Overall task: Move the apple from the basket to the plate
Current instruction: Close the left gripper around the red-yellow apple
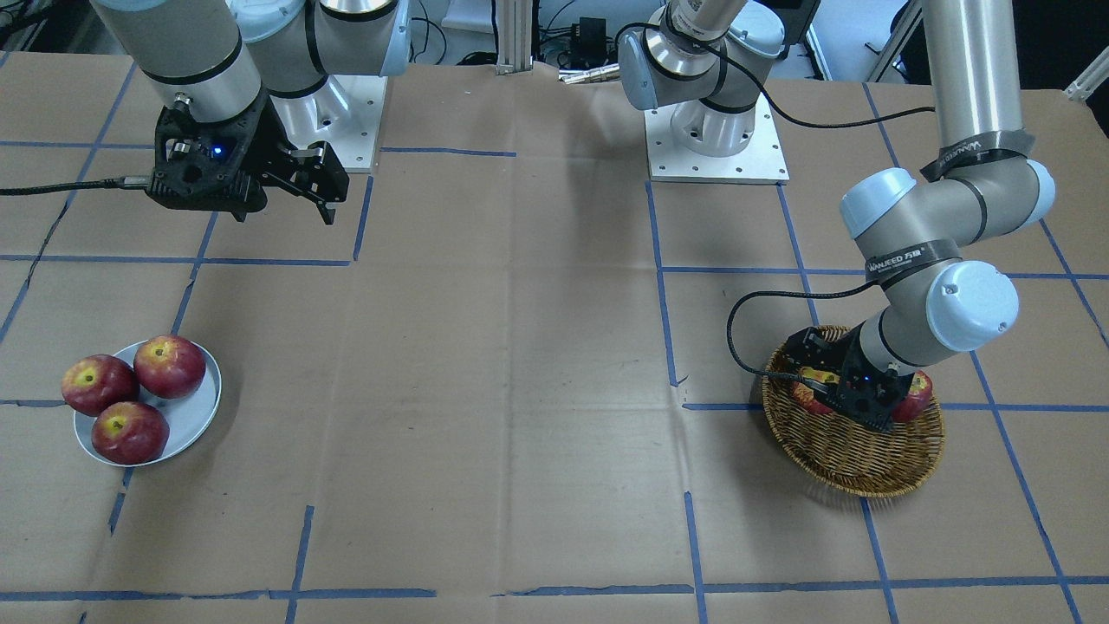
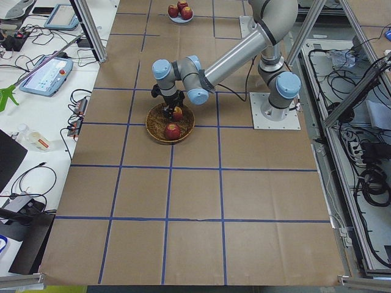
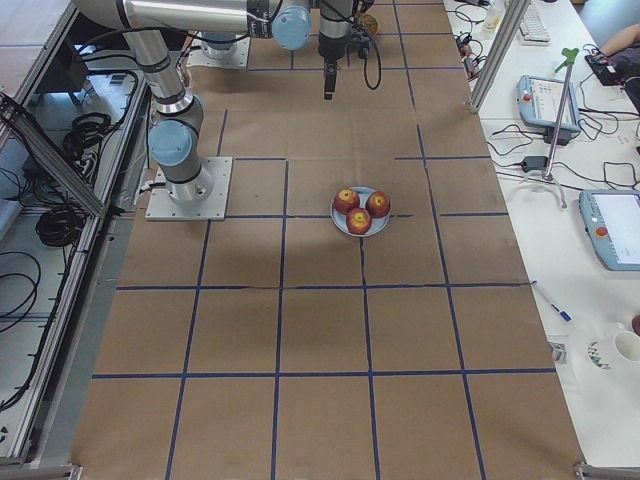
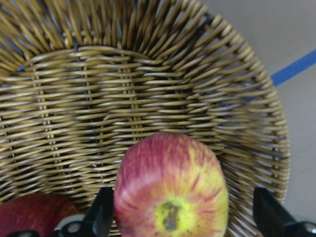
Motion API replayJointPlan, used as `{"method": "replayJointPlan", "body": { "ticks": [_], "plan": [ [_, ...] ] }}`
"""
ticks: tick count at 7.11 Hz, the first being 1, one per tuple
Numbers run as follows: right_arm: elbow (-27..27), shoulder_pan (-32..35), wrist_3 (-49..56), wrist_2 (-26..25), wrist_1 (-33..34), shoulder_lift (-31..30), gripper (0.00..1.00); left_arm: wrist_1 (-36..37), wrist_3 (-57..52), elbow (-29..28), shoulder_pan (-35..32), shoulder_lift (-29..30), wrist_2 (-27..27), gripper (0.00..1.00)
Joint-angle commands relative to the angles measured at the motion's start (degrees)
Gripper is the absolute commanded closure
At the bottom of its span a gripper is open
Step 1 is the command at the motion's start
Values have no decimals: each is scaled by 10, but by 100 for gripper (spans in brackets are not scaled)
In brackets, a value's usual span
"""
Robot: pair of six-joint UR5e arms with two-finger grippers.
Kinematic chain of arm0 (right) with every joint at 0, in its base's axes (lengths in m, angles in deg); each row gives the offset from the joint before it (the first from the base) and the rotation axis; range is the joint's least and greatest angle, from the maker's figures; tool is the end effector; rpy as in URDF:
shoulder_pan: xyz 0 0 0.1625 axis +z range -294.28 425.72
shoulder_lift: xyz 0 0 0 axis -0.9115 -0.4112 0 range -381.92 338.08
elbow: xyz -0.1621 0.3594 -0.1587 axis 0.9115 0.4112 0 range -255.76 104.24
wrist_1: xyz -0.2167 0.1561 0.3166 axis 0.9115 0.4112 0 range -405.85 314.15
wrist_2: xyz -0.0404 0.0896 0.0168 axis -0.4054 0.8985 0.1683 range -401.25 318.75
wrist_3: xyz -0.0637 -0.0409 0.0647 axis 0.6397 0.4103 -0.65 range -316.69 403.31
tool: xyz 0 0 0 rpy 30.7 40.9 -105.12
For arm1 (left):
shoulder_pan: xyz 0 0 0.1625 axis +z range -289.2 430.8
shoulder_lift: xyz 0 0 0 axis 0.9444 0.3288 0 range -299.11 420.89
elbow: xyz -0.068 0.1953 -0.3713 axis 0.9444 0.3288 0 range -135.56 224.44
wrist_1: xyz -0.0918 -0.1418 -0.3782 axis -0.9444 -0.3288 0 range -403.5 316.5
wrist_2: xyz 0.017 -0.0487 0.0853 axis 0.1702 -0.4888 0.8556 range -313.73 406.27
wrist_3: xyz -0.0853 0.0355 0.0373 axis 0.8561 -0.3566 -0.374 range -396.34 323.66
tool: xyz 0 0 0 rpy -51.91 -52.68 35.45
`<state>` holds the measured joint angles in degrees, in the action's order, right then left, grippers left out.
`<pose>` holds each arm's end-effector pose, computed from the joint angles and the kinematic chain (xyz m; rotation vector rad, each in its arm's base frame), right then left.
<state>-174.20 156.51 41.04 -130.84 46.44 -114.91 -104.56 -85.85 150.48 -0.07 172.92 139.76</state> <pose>0.1404 -0.4604 0.4448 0.0406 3.1345 0.0866 0.0603 -0.5622 0.2007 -0.8172 -2.9814 -0.2570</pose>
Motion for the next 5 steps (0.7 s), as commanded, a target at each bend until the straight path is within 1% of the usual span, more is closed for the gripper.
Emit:
{"method": "replayJointPlan", "body": {
  "ticks": [1,2,3,4,5],
  "plan": [
    [0,0,0,0,0,0,0,2,3,-2,1,7,-2,4],
    [0,0,0,0,0,0,0,6,3,-5,1,11,-2,16],
    [0,0,0,0,0,-1,0,22,2,-1,1,14,-2,30],
    [0,0,0,-1,0,1,0,23,1,-3,1,15,-2,48],
    [0,0,1,-1,0,0,0,23,1,-7,1,15,-2,59]
  ]
}}
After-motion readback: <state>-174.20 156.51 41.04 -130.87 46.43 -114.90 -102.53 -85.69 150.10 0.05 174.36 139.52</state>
